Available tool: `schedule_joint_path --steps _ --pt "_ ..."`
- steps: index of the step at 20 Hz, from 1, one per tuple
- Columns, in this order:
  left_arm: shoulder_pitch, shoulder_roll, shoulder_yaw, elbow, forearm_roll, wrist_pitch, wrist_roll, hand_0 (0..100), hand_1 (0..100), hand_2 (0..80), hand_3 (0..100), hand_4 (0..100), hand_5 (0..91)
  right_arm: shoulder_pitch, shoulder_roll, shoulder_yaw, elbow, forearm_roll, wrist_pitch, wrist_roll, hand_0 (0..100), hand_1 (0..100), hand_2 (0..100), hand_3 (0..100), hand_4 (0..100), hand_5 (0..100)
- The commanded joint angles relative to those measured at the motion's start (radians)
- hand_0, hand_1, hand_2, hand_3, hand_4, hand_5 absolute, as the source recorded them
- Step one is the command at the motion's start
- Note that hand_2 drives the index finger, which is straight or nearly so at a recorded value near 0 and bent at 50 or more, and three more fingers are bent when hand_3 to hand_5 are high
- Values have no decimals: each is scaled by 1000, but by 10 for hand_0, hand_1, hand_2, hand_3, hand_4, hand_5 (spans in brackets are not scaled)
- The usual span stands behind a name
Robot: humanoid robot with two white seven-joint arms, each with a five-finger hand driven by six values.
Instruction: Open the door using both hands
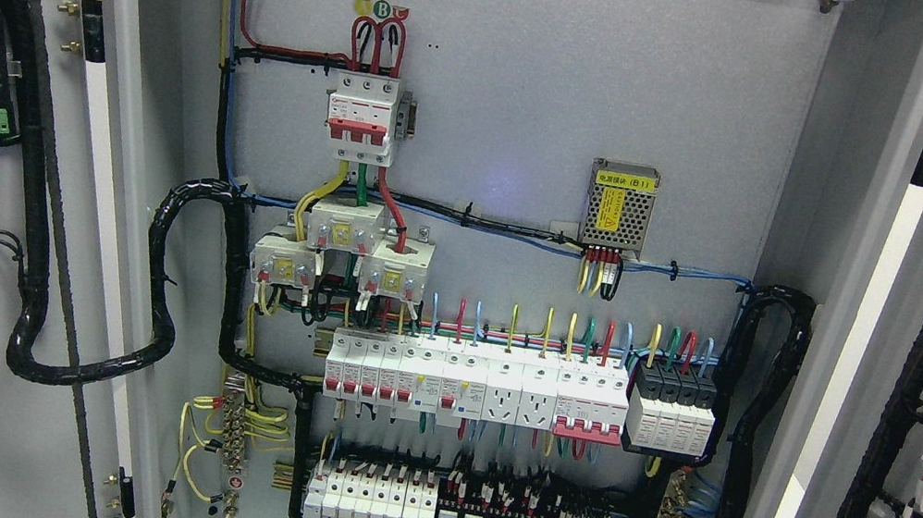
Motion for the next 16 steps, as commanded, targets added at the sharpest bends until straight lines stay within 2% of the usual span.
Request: schedule_joint_path --steps 1,16 --pt "-1 -3 0 -9 -30 0 0 0 0 0 0 32 0 3 9 0 8 7 0 0 0 0 0 0 0 0" --pt "-1 -3 2 -12 -29 0 0 0 0 0 0 32 0 3 8 3 8 12 8 0 0 0 0 0 0 0"
